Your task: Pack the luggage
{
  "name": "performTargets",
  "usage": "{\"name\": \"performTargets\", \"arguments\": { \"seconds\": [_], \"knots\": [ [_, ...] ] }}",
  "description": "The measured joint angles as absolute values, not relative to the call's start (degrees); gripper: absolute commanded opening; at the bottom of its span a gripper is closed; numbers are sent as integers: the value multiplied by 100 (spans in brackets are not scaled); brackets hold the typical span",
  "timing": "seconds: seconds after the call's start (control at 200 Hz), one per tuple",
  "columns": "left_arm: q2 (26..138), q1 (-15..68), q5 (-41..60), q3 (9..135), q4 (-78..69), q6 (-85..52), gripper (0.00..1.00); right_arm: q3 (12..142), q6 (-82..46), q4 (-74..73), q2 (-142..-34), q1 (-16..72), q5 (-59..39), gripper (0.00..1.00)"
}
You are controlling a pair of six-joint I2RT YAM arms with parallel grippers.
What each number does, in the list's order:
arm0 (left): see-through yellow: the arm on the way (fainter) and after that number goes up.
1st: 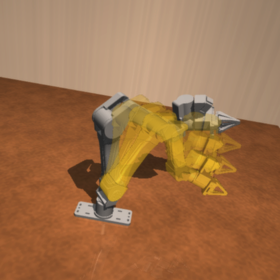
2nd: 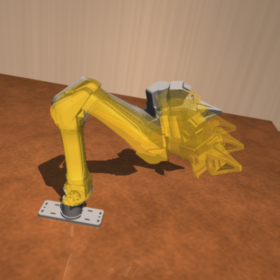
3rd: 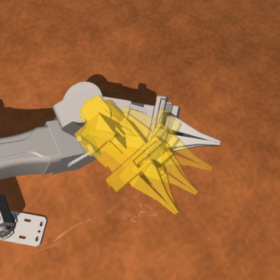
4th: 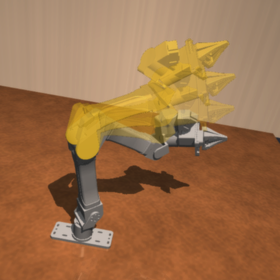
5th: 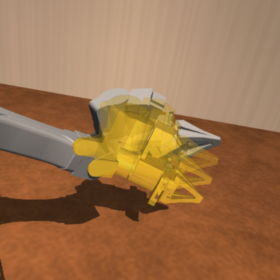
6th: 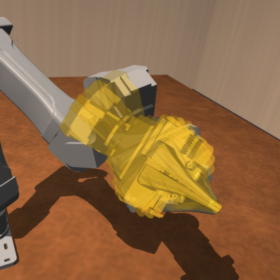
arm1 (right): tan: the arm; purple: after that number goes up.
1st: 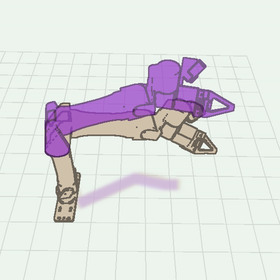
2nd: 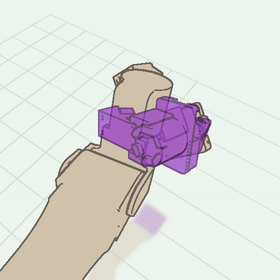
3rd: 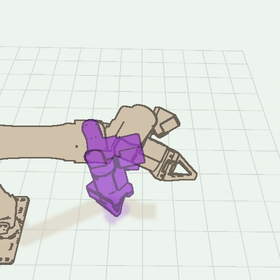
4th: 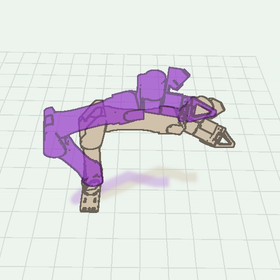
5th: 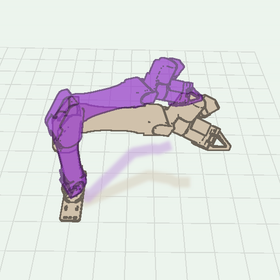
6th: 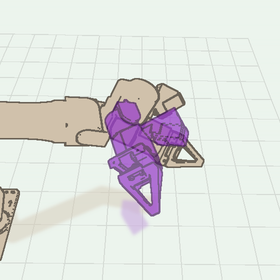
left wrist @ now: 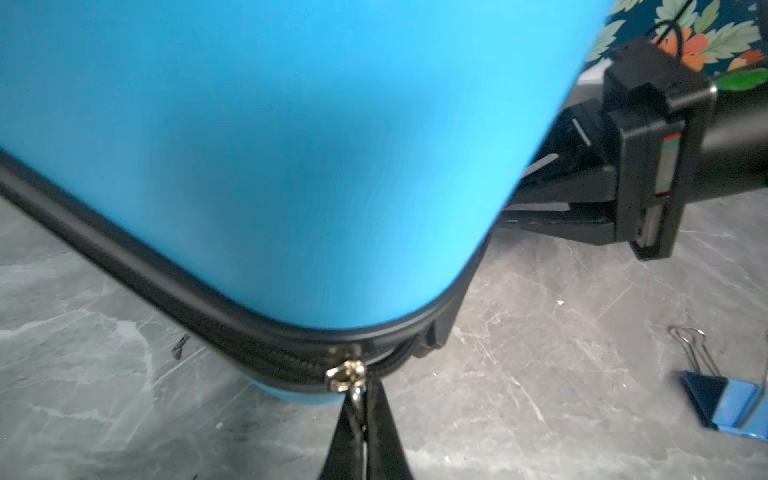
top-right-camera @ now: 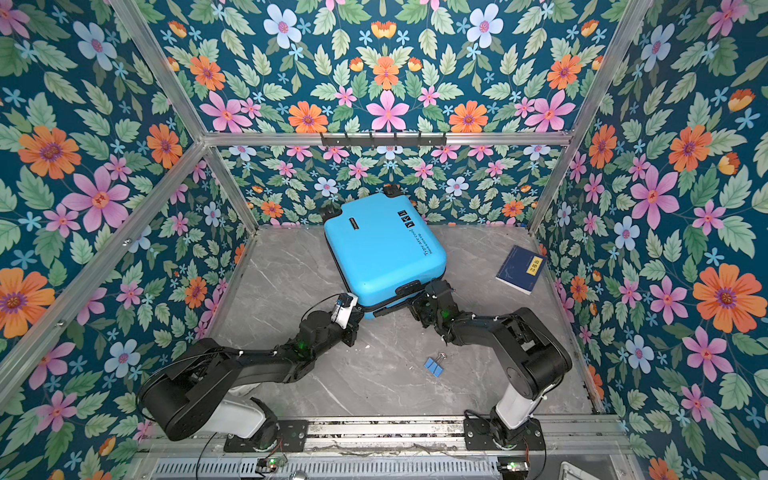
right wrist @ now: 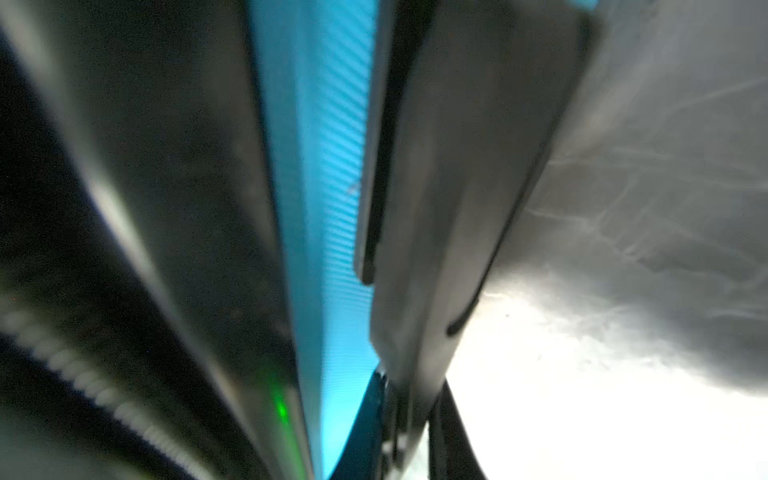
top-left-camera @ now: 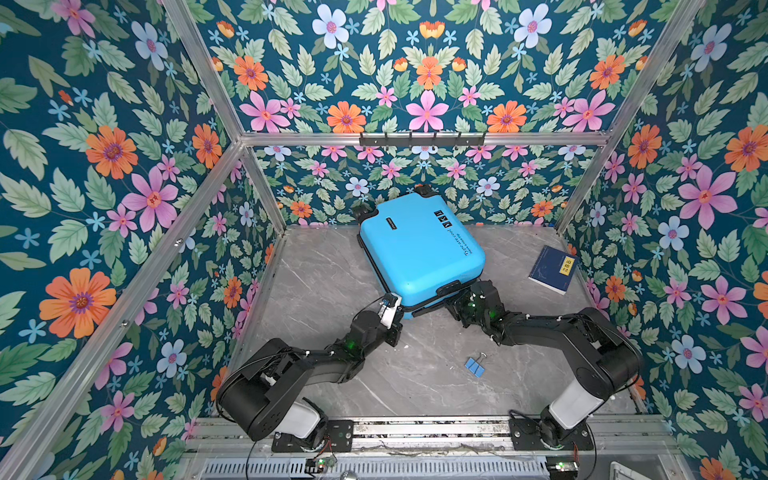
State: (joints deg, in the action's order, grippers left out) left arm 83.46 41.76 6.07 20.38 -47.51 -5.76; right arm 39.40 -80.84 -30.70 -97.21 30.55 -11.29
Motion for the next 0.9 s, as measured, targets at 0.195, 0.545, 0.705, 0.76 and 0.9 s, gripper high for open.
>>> {"name": "performTargets", "arguments": {
  "seconds": [0.195, 0.545, 0.705, 0.76, 0.9],
  "knots": [
    [8477, 4414, 576, 2196, -4657, -545, 0, 4042, -8147, -3227, -9835, 3286, -1155, 0],
    [8565, 4674, 10, 2296, -4630, -622, 0, 4163, -8152, -3395, -10025, 3433, -1138, 0],
    [8796, 4779, -213, 2482, -4668, -718, 0, 4272, -8226, -3579, -10191, 3632, -893, 0],
    [8858, 4810, -283, 2530, -4676, -757, 0, 4303, -8228, -3634, -10237, 3680, -740, 0],
    [8995, 4893, -349, 2676, -4661, -749, 0, 4322, -8221, -3776, -10307, 3776, -362, 0]
  ]
}}
